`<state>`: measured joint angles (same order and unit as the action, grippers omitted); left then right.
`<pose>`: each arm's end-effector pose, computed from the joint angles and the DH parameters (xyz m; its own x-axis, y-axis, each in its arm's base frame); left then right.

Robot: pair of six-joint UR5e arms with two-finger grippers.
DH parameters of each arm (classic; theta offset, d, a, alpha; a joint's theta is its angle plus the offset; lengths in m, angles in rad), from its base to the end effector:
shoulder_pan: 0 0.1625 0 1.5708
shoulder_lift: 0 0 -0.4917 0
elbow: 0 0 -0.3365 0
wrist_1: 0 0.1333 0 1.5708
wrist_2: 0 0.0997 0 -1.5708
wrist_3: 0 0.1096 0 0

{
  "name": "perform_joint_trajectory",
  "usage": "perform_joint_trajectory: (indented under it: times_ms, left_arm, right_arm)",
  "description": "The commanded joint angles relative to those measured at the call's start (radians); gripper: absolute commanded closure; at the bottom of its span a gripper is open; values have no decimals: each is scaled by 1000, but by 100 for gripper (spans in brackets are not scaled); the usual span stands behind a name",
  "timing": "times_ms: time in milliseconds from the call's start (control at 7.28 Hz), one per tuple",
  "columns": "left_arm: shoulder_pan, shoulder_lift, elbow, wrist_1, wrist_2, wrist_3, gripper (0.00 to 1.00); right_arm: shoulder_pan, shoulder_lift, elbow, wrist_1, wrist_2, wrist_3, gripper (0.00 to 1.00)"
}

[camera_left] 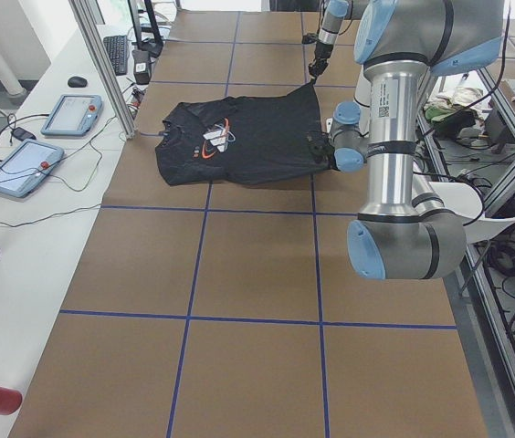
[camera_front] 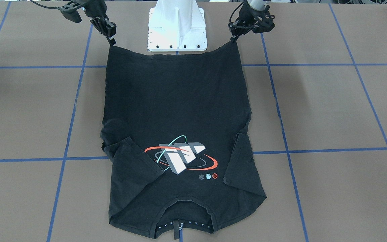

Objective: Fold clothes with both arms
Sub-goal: 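Grasp both hem corners with the left and right grippers, then lift the hem with both grippers and fold it toward the collar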

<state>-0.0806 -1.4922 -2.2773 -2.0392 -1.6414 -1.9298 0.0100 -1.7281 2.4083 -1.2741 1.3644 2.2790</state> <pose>0.3652 -0.1555 0.4163 0.4201 -0.3855 -0.8215 0.1766 0.9227 -0.3427 -0.3277 -0.1590 0.4139 0.3082 0.6398 0.7041 -0.5004 0.7384 -0.4520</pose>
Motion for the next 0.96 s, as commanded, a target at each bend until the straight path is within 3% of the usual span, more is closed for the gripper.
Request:
perform_joint_trajectory:
  times_ms: [0,275,412,549,824]
  left_arm:
    - [-83,-18,-83,4,-32,-1,100]
    - [-279,-101,-64,4,-52,18,100]
    - [-385,-147,0,5,-60,58,100]
    - [-472,-180,62,-4,-145,207,100]
    - [-553,-195,126,-3,-198,374,100]
  right_arm:
    - [42,21,109,-136,59,-3,100]
    - [207,187,94,-285,175,-33,100]
    - [285,328,53,-394,205,-108,100]
    - [364,432,-4,-489,253,-146,100]
    - [546,560,-192,-499,359,-284,100]
